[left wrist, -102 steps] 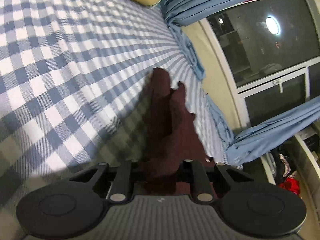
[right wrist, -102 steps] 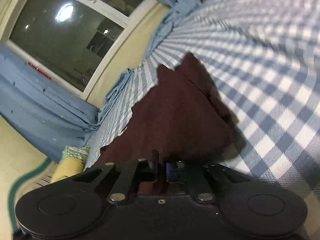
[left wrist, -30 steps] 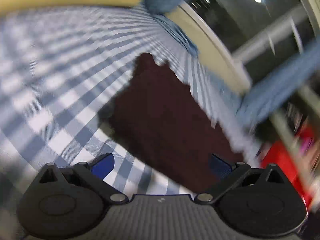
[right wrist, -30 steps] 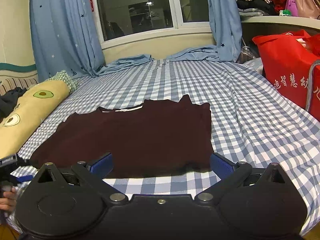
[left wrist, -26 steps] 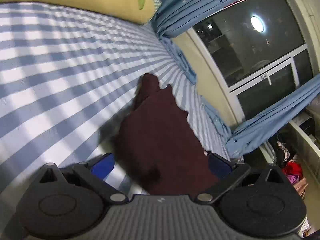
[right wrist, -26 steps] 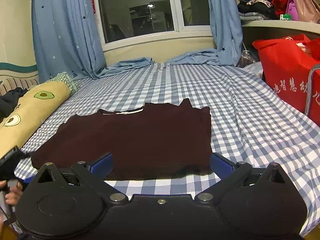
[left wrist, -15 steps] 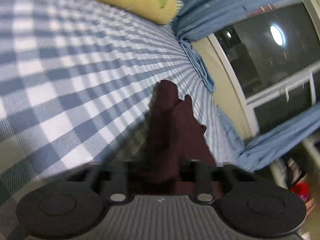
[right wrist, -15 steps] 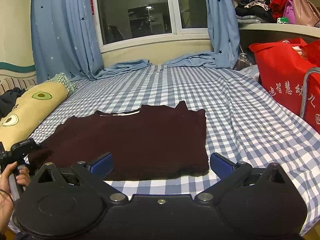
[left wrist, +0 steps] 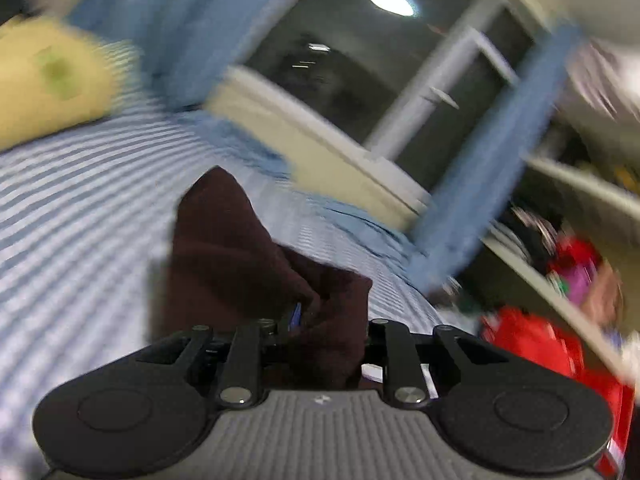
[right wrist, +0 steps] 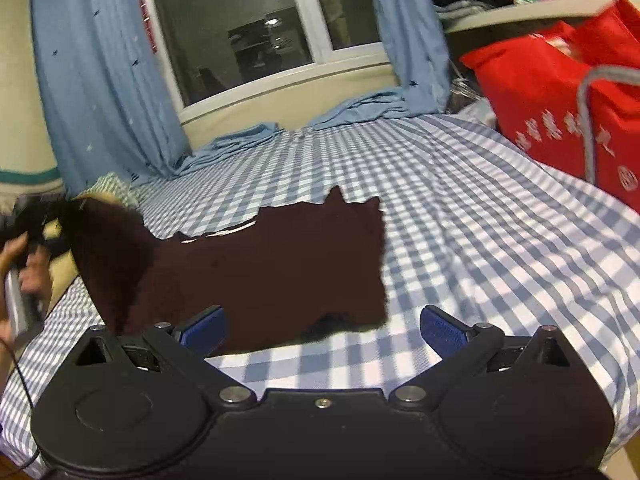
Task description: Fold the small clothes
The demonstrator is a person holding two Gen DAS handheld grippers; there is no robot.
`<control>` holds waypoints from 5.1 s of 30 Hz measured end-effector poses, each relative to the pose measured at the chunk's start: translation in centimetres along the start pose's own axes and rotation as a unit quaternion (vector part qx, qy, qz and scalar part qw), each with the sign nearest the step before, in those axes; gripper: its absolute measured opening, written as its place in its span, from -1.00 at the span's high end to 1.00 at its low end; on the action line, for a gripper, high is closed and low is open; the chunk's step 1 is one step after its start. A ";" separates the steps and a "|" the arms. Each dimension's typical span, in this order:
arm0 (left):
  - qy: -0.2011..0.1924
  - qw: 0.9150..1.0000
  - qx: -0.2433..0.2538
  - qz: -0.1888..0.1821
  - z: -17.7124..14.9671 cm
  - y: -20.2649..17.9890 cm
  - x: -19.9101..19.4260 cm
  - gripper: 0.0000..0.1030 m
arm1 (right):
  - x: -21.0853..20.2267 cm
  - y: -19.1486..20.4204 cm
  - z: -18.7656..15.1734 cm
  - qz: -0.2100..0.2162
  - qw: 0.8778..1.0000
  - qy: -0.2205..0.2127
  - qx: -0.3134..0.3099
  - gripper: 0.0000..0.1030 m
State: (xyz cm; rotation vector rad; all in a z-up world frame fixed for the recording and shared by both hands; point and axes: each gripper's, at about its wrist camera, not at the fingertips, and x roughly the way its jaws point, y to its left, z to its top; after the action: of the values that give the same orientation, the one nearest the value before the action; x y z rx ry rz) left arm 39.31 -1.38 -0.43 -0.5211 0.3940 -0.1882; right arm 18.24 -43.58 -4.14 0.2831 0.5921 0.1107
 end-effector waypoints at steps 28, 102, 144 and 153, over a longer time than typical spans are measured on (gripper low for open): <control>0.201 0.962 0.180 -0.051 -17.2 -17.1 11.0 0.53 | -4.1 -13.6 -3.1 -0.061 0.989 -0.025 0.129 -0.99; 0.145 0.969 0.184 0.084 -8.5 0.8 -8.4 -0.93 | 32.1 -7.4 14.3 0.186 0.965 0.178 0.056 0.74; 0.152 0.970 0.180 0.058 -8.8 -0.4 -8.6 -0.94 | 16.0 -15.3 4.9 0.332 0.924 0.107 0.158 0.73; 0.204 0.973 0.108 -0.002 -8.7 1.7 -4.6 -0.94 | 17.3 -18.1 1.3 0.299 0.918 0.156 0.210 -0.04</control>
State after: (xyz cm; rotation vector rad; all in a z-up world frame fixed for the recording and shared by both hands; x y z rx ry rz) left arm 31.68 -2.59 -6.77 -0.2649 0.7648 -0.3407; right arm 33.63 -57.98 -17.67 0.8759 0.8314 0.6345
